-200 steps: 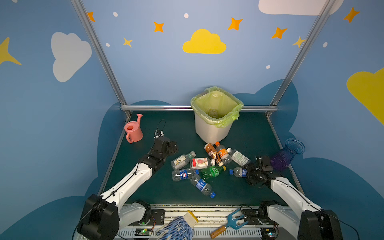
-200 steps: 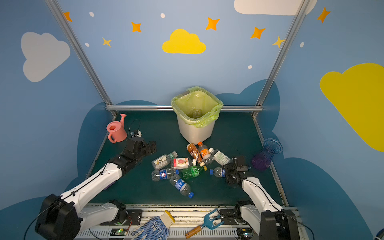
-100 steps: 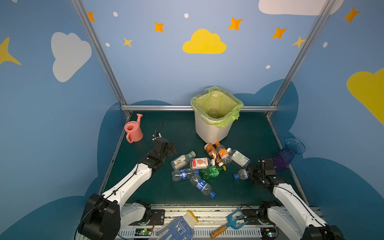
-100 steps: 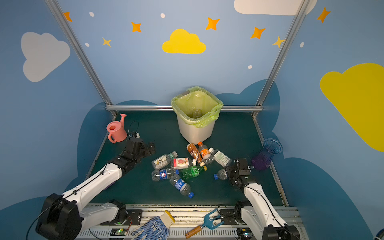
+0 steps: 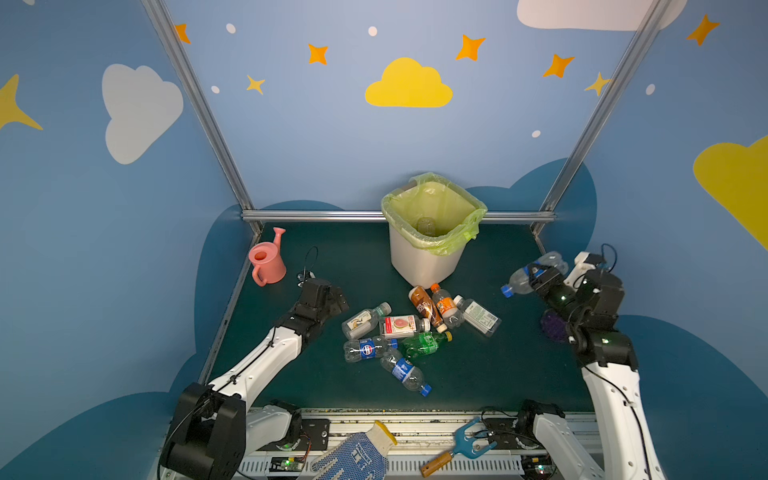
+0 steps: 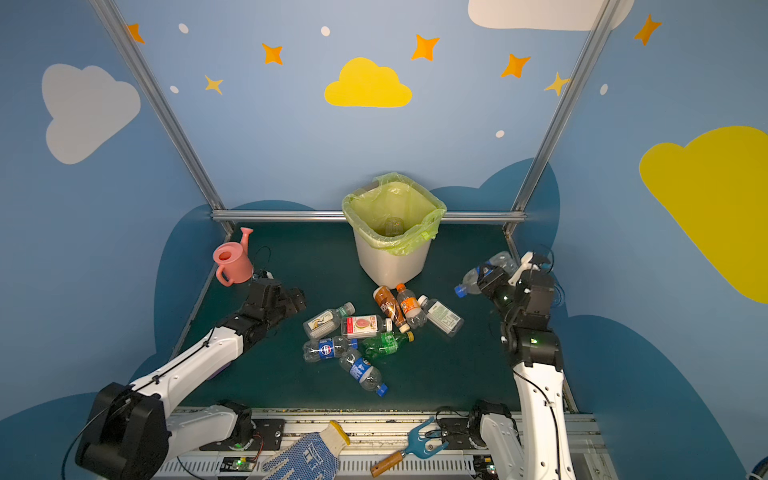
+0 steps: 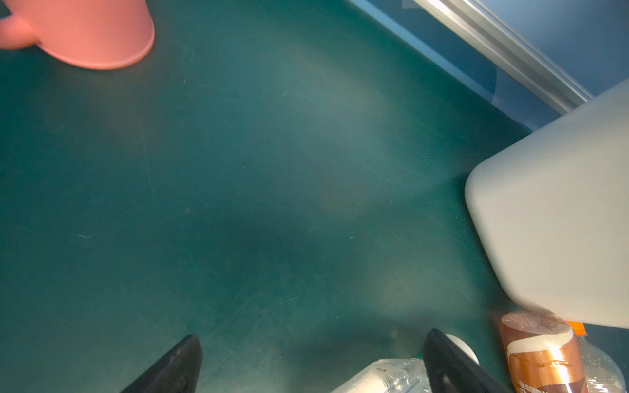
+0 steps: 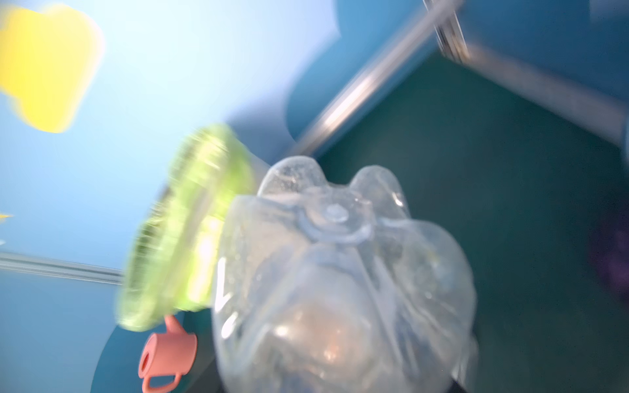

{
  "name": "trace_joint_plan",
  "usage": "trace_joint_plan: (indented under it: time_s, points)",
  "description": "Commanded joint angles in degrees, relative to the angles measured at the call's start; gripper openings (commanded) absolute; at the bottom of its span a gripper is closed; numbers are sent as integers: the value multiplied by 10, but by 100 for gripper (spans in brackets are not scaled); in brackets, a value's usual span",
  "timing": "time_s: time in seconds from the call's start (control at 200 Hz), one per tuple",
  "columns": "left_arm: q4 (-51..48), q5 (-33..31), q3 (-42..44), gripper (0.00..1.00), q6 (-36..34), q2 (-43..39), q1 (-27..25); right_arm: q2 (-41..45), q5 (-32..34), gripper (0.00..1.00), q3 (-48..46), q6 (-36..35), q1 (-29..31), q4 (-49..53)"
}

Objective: Throw the plastic bottles in the bin
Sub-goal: 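Swing the Pepsi bottle over the bin and open the right gripper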

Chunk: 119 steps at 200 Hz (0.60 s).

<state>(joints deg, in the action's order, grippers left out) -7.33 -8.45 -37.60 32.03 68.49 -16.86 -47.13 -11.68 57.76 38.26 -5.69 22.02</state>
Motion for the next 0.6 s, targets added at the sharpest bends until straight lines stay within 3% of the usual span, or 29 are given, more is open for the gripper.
trace_joint_plan:
  time_s: [0.0,0.13,0.24,0.34,0.491,0.591]
  points:
    - [12,10,3,100,6,5,3,-23,-35,50,90,-87,-3,-10]
    - [8,15,2,100,1,5,3,-61,-32,50,189,-90,-3,-64]
    - [1,25,-1,100,-2,8,3,-88,-29,51,213,-40,1,-156]
    - [-10,42,-7,100,-12,13,4,-157,-52,52,232,-15,49,-215]
    - [-17,68,-16,100,-34,19,3,-378,-110,58,402,-117,176,-108]
    - [-25,75,-19,100,-37,24,2,-529,-154,77,580,-176,212,41]
